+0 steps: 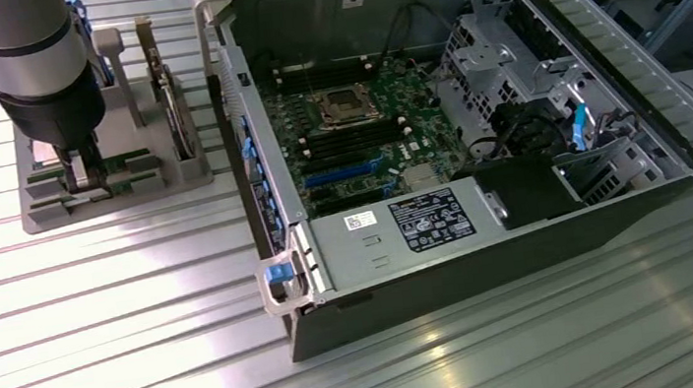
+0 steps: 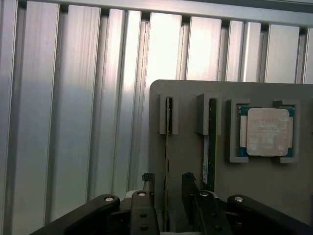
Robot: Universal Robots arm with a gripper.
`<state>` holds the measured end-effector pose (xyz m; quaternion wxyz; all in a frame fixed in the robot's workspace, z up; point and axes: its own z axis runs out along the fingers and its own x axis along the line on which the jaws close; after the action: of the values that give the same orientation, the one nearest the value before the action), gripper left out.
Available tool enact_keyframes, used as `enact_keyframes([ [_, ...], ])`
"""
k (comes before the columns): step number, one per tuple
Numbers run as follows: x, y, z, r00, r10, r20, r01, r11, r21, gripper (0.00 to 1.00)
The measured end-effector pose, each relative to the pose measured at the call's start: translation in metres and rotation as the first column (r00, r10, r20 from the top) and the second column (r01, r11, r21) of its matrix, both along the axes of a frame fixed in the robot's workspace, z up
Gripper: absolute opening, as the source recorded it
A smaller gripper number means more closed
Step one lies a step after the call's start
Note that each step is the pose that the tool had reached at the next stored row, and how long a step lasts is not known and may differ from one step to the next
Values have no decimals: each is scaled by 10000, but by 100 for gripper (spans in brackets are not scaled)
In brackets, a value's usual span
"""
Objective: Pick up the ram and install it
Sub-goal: 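Pick up the ram and move it above insertion slot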
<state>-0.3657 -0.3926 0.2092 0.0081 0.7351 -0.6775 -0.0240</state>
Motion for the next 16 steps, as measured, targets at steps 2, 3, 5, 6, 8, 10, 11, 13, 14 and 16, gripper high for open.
enact_keyframes([
  [2, 0, 0, 0, 10000, 0, 0, 0, 10000, 0, 35],
  [3, 0, 0, 0, 10000, 0, 1, 0, 10000, 0, 28],
  [5, 0, 0, 0, 10000, 0, -1, 0, 10000, 0, 16],
  [6, 0, 0, 0, 10000, 0, 0, 0, 10000, 0, 12],
  [8, 0, 0, 0, 10000, 0, 0, 0, 10000, 0, 12],
  [10, 0, 0, 0, 10000, 0, 0, 0, 10000, 0, 12],
  [11, 0, 0, 0, 10000, 0, 0, 0, 10000, 0, 12],
  [13, 0, 0, 0, 10000, 0, 0, 0, 10000, 0, 12],
  [14, 0, 0, 0, 10000, 0, 0, 0, 10000, 0, 12],
  [16, 0, 0, 0, 10000, 0, 1, 0, 10000, 1, 12],
])
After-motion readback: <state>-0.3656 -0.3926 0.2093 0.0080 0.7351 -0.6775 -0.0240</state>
